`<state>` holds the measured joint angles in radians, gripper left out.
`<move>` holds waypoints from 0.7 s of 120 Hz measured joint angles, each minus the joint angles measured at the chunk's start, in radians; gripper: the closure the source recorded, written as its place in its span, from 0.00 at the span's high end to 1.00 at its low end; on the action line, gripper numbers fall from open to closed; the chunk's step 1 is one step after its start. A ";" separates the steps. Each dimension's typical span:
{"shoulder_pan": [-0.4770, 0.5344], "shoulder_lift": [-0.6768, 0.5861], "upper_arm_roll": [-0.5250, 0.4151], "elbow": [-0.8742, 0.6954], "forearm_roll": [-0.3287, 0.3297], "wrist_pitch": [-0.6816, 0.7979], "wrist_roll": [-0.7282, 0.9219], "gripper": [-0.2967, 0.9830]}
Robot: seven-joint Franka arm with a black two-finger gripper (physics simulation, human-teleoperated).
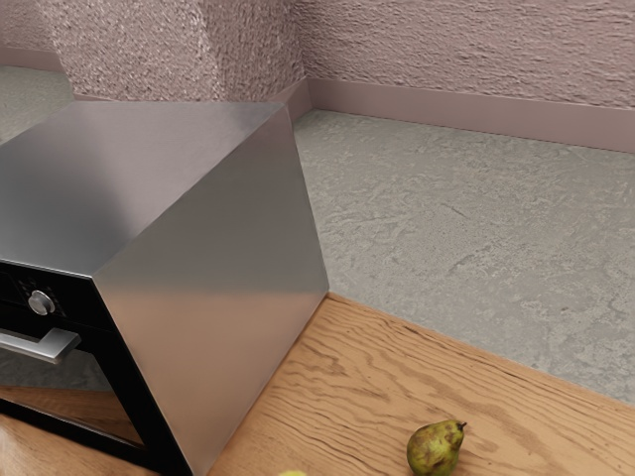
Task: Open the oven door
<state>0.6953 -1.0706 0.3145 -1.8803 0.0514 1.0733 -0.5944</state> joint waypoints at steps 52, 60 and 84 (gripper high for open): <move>0.055 0.058 -0.089 -0.231 -0.168 0.207 -0.230 0.77; 0.055 0.097 -0.113 -0.236 -0.197 0.243 -0.255 0.77; 0.055 0.175 -0.167 -0.236 -0.252 0.328 -0.325 0.77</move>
<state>0.7501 -0.8954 0.1480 -2.1166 -0.2006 1.4017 -0.9199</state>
